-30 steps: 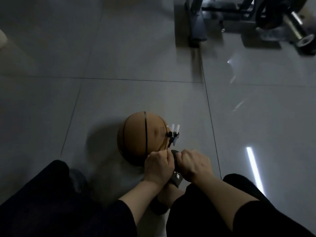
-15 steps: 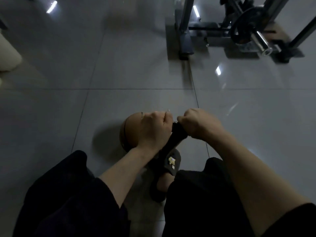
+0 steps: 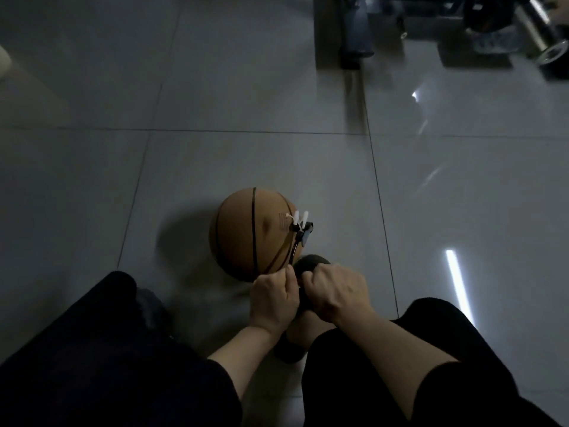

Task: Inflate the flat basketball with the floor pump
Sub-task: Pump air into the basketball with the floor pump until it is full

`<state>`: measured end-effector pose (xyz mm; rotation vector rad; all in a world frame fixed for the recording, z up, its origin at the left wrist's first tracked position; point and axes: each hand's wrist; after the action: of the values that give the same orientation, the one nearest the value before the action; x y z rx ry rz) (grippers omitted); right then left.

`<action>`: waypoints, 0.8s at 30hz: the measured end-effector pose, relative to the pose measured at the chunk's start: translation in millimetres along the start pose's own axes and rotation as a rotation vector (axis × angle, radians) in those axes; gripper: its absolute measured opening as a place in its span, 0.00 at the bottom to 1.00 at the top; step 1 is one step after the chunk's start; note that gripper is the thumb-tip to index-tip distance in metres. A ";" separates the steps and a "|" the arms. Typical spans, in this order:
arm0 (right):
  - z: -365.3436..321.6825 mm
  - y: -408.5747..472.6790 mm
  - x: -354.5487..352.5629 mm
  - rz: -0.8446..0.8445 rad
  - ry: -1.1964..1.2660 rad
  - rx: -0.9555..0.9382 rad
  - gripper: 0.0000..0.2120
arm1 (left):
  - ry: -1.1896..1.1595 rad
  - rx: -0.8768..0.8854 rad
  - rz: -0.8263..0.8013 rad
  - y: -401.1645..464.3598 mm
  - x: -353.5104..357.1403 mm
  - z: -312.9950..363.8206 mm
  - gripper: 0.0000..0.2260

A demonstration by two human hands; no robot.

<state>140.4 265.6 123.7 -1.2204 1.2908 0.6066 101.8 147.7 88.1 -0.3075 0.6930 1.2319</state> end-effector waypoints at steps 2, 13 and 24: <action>-3.3 -2.2 -0.3 -0.011 0.001 0.002 0.19 | 0.002 -0.015 -0.015 -2.7 2.2 -5.0 0.19; -8.7 -44.9 -58.2 -0.117 -0.091 -0.033 0.10 | 0.211 0.074 -0.154 -0.5 -56.0 67.6 0.19; -11.6 -43.0 -154.2 0.002 0.037 0.043 0.11 | 0.361 -0.047 -0.322 68.6 -90.6 149.7 0.15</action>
<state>135.9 283.8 283.1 -1.1998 1.3296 0.5575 70.2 186.6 269.2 -0.6650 0.8847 0.8936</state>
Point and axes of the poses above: each hand's wrist, its own y-axis towards the middle knuckle, its own x-axis out of the palm, z = x × y, and after that the axes turned 11 degrees about z, right-handed
